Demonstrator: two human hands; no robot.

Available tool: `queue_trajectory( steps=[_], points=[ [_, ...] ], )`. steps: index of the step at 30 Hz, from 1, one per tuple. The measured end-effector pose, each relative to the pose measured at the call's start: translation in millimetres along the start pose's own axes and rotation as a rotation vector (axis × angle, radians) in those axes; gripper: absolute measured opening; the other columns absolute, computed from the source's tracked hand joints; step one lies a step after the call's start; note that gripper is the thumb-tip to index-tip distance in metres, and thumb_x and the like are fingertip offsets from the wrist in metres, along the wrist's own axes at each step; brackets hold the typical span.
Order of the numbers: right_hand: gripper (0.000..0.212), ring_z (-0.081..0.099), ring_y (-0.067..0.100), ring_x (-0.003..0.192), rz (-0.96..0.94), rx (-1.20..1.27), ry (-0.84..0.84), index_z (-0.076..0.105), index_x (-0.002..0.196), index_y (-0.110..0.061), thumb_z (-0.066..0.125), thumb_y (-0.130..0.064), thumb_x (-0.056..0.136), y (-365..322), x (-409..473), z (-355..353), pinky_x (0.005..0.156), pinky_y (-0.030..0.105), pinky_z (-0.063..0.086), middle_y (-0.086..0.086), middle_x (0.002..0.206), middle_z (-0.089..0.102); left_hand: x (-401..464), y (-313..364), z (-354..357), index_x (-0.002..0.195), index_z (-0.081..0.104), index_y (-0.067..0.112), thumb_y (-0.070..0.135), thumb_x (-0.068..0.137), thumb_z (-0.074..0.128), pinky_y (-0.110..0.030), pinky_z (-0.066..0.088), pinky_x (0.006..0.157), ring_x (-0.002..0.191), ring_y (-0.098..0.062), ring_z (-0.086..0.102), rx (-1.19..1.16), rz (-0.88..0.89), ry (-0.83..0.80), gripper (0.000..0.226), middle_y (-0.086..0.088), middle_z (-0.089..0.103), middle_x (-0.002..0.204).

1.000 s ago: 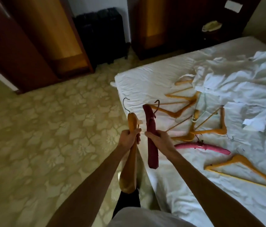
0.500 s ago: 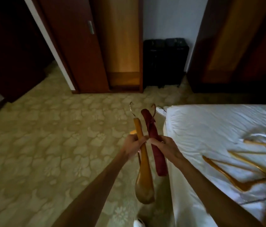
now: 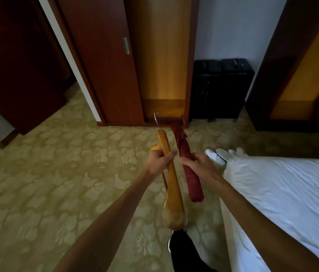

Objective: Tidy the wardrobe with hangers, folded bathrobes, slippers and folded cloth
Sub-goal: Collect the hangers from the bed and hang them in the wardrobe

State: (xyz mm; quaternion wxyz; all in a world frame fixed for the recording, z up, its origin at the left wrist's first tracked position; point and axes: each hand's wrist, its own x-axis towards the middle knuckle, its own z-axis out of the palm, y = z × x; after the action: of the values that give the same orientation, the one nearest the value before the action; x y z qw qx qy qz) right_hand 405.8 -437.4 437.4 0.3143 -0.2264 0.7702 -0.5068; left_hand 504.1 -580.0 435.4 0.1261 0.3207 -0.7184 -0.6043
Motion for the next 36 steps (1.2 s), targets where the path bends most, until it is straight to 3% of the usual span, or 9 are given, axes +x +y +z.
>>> queue_trajectory(
  steps=[3,7,11,16,20,26,30,36],
  points=[
    [0.030,0.069,0.016,0.082,-0.027,0.011,-0.013,0.072,0.094,-0.021,0.073,-0.049,0.082,-27.5,87.0,8.2,0.067,0.025,0.050,-0.003,0.085,0.072,83.2,17.1,-23.3,0.076,0.063,0.009,0.031,0.093,0.069,-0.019,0.046,0.048,0.049,-0.007,0.052,0.001,0.011,0.015,0.029,0.001,0.052,0.059],
    [0.030,0.066,0.012,0.072,-0.044,0.026,-0.032,0.071,0.098,-0.014,0.072,-0.041,0.087,-71.2,186.5,11.8,0.052,0.012,0.044,-0.002,0.083,0.070,178.7,39.8,-61.2,0.081,0.064,0.008,0.035,0.092,0.069,-0.018,0.044,0.048,0.051,-0.009,0.052,-0.045,-0.031,0.064,0.030,-0.007,0.054,0.069],
    [0.034,0.069,0.013,0.083,-0.060,0.035,-0.051,0.070,0.106,-0.021,0.073,-0.046,0.084,-121.9,286.4,16.5,0.059,0.018,0.046,0.000,0.096,0.072,277.4,70.5,-104.8,0.083,0.067,0.011,0.039,0.091,0.068,-0.023,0.046,0.056,0.062,-0.014,0.057,-0.049,-0.050,0.102,0.029,-0.007,0.061,0.074],
    [0.031,0.070,0.018,0.086,-0.084,0.021,-0.049,0.071,0.100,-0.024,0.075,-0.048,0.081,-159.8,383.2,26.8,0.069,0.026,0.052,-0.001,0.093,0.073,372.8,82.4,-141.2,0.086,0.069,0.009,0.035,0.091,0.069,-0.029,0.047,0.061,0.066,-0.017,0.059,-0.114,-0.037,0.125,0.026,-0.008,0.064,0.075],
    [0.027,0.070,0.018,0.087,-0.080,0.023,-0.075,0.073,0.099,-0.024,0.074,-0.046,0.083,-186.0,461.0,49.3,0.072,0.026,0.053,-0.001,0.093,0.073,446.1,82.0,-175.0,0.093,0.072,0.002,0.030,0.092,0.069,-0.019,0.046,0.052,0.056,-0.009,0.059,-0.113,-0.038,0.146,0.029,-0.005,0.066,0.070],
    [0.026,0.068,0.016,0.092,-0.091,0.020,-0.130,0.068,0.104,-0.025,0.071,-0.044,0.086,-238.6,591.7,88.1,0.075,0.027,0.054,-0.001,0.101,0.071,577.6,90.5,-236.4,0.078,0.074,0.012,0.023,0.089,0.071,-0.026,0.048,0.057,0.059,-0.012,0.062,-0.111,0.005,0.070,0.016,-0.002,0.069,0.068],
    [0.026,0.066,0.019,0.084,-0.067,0.041,-0.092,0.070,0.101,-0.021,0.071,-0.042,0.086,-277.4,672.8,98.4,0.074,0.031,0.052,0.010,0.096,0.069,665.3,112.2,-279.7,0.087,0.072,0.003,0.032,0.088,0.070,-0.035,0.046,0.063,0.064,-0.020,0.060,-0.089,0.005,0.017,0.030,-0.007,0.066,0.072],
    [0.037,0.068,0.020,0.091,-0.047,0.080,0.001,0.068,0.113,-0.019,0.069,-0.045,0.086,-321.7,766.2,97.0,0.071,0.026,0.050,0.007,0.102,0.071,774.2,149.5,-313.5,0.072,0.068,0.014,0.036,0.091,0.069,-0.027,0.044,0.057,0.054,-0.011,0.057,-0.026,0.040,-0.059,0.029,-0.001,0.065,0.064]
  ],
)
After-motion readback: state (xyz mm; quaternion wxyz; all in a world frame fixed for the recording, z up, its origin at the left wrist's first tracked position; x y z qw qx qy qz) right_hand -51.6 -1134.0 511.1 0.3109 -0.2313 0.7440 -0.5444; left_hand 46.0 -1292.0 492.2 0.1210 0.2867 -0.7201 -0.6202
